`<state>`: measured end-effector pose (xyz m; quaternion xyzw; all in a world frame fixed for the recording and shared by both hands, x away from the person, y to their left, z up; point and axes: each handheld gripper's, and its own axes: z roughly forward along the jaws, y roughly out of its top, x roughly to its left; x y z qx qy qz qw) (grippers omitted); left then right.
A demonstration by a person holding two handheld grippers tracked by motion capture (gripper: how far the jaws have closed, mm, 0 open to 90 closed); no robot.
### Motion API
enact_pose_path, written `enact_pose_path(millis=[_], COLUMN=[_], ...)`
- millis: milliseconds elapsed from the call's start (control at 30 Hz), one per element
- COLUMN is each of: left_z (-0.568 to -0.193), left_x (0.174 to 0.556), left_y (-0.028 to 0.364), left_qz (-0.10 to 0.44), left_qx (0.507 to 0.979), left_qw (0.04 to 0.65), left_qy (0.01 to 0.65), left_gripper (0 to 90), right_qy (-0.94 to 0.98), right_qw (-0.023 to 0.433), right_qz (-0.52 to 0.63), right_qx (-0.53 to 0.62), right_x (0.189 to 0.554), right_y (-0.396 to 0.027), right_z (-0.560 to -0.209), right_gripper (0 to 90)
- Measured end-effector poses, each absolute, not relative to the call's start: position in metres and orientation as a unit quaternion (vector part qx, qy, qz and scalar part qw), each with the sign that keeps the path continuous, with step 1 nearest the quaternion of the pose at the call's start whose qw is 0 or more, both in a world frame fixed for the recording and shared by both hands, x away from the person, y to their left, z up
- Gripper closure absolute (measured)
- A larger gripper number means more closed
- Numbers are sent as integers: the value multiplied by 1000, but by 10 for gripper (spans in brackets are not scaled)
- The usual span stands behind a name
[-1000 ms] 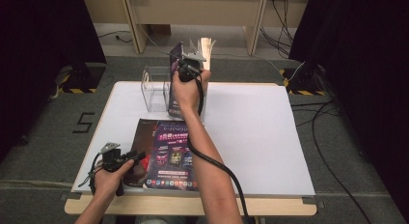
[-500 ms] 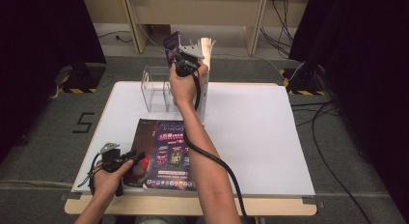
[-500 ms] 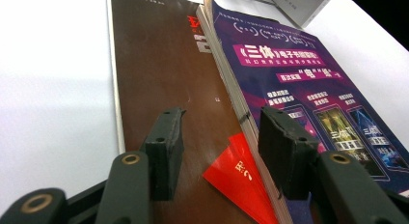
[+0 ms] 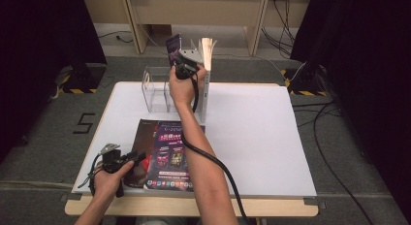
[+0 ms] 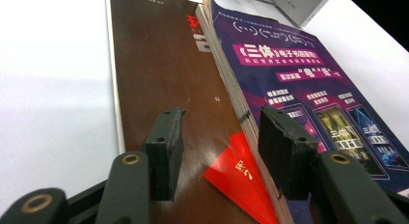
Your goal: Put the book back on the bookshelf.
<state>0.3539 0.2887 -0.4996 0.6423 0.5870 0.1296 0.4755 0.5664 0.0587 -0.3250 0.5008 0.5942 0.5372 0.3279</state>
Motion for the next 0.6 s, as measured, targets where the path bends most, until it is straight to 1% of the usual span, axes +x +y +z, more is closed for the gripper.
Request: enact_pose_path(millis=[33, 233, 333, 500, 600], left_z=[-500, -500, -500, -500, -500], left_x=[354, 354, 354, 354, 354], left_y=[289, 288, 287, 286, 286], left_qz=[130, 129, 130, 130, 130], left_qx=[642, 642, 642, 641, 643], left_qw=[476, 476, 477, 477, 476], left_qy=[587, 587, 587, 587, 586], left_gripper=[507, 507, 507, 507, 507], right_qy=[592, 597, 607, 621, 626], right_qw=[334, 333, 322, 289, 292], right_qz=[537, 529, 525, 517, 510], right_qx=[499, 503, 502, 514, 513], right_x=[566, 559, 556, 558, 558], right_y=[59, 55, 53, 46, 44], right_z=[-328, -331, -333, -330, -326], right_gripper=[842, 834, 822, 745, 717])
